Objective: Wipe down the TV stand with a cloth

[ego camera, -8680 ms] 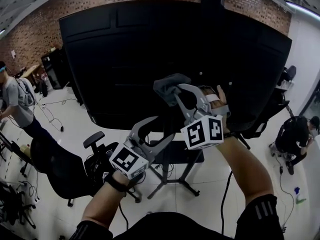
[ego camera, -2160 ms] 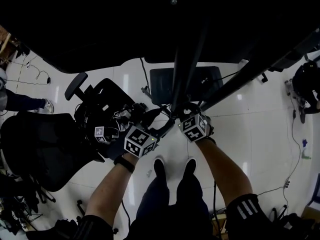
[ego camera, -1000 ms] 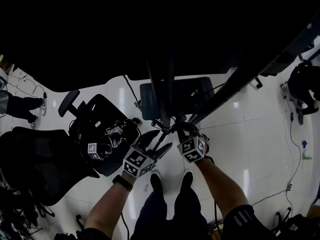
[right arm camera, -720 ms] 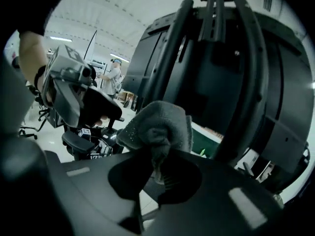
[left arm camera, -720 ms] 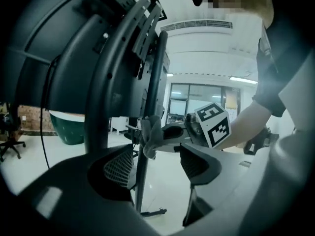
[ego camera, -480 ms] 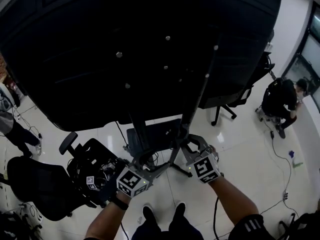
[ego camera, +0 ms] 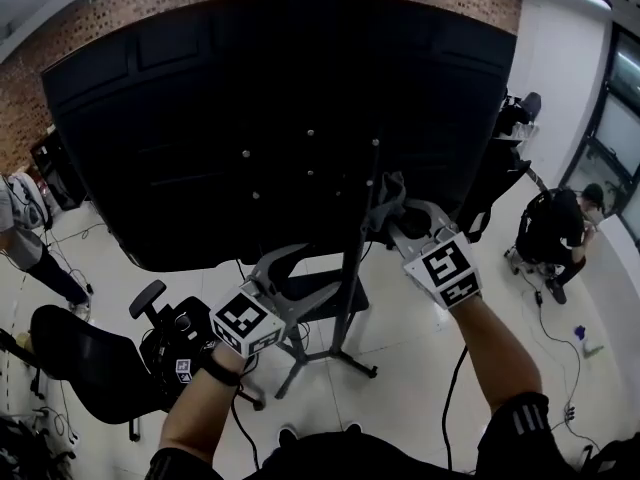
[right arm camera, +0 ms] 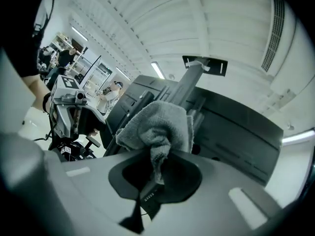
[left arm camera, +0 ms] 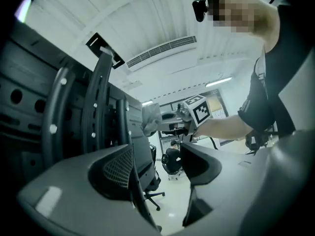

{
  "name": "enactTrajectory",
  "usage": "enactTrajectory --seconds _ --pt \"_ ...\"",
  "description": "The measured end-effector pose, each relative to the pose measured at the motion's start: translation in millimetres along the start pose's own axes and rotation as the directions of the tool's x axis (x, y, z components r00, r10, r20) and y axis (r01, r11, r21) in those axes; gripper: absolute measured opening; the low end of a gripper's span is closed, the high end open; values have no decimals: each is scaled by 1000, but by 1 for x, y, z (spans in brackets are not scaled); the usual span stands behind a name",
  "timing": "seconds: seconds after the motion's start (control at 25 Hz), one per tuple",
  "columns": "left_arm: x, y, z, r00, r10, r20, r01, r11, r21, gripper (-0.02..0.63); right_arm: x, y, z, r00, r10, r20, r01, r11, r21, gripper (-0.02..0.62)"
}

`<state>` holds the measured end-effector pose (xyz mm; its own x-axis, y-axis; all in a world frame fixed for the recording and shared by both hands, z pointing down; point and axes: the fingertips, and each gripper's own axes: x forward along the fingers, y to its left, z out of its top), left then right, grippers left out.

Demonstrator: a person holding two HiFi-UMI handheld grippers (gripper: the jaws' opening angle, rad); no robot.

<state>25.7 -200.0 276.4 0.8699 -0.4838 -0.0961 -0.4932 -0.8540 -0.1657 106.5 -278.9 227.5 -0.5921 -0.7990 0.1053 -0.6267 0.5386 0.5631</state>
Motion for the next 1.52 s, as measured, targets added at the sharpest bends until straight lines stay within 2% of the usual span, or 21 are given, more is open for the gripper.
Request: enactTrajectory --seconds 0.2,0.36,0.48,0.6,0.8,1.04,1.24,1.52 --pt "18 -9 56 998 -24 51 22 999 44 321 7 -53 35 1000 -2 -27 1 1000 -23 28" --pt "28 -5 70 998 -2 58 1 1000 10 319 26 -81 47 997 13 -74 -13 1000 2 28" --pt "32 -2 70 999 23 42 -24 1000 6 316 41 -90 49 994 22 -109 -24 999 -23 29" --pt "35 -6 69 999 33 25 -33 999 24 314 50 -90 46 991 28 -128 -35 998 -55 39" --pt "33 -7 72 998 54 32 -55 997 44 314 53 -93 50 997 5 -83 -12 996 -88 98" --pt "34 -1 69 996 81 33 -82 996 41 313 54 -100 59 1000 -24 -18 22 995 -100 82" --pt "39 -1 62 995 88 37 -89 996 28 313 57 -90 46 998 -1 -59 -5 995 -103 48" --pt "46 -5 35 997 81 3 -81 997 -1 313 65 -56 1 985 62 -163 -78 993 -93 38"
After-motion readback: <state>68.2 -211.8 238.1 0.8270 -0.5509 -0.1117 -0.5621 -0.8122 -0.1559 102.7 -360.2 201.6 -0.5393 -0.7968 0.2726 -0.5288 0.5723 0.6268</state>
